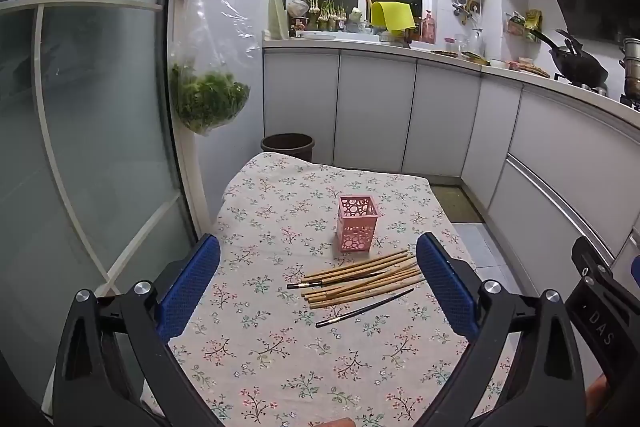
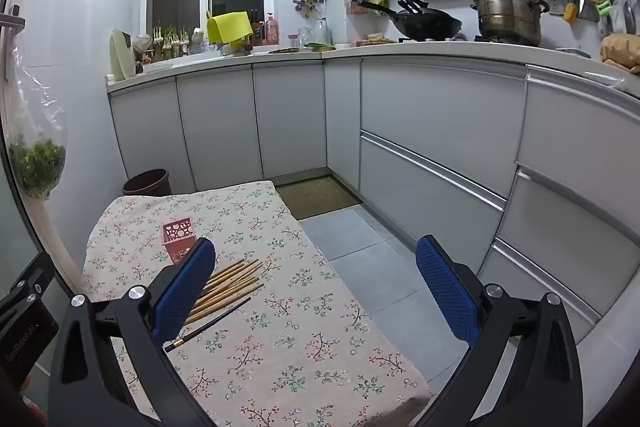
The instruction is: Organize utensils
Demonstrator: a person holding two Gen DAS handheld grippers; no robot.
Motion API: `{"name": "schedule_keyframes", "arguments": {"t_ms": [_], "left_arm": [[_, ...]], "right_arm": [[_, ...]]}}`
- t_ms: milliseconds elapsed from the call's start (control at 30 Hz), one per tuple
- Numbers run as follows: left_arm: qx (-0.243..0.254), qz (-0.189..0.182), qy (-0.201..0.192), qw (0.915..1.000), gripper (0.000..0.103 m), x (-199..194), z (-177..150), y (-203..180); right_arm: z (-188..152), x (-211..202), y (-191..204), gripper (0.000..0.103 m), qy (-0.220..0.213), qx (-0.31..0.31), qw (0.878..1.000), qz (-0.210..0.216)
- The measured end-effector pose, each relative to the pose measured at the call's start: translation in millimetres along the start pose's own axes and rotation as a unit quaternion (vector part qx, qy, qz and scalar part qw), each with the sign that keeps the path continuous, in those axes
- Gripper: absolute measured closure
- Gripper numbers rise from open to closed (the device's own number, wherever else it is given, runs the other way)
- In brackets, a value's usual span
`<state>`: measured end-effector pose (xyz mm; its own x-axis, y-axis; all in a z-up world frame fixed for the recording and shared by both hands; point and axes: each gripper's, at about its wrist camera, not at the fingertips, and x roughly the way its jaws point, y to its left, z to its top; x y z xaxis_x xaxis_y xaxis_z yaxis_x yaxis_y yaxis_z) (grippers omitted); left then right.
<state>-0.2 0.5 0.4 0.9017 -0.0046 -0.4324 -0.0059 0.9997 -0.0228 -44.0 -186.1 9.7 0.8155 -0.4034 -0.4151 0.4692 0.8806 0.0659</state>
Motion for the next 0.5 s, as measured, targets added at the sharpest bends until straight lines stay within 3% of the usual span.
{"name": "schedule_keyframes", "arguments": {"t_ms": [267,500], "left_arm": [[-0.009,-0.003,-0.003,1.0000,0.009,-1.9,2.2,-1.0],[0.000,-0.027,-0.007,0.9996,0.009,-15.3,7.5,-6.0]], "right_arm": [[2.0,-6.1,-0.9,0.005,-0.002,0.003,1.000,0.003],[10.3,-18.3,-16.6,0.005,-0.008,0.007,1.000,-0.019]]}}
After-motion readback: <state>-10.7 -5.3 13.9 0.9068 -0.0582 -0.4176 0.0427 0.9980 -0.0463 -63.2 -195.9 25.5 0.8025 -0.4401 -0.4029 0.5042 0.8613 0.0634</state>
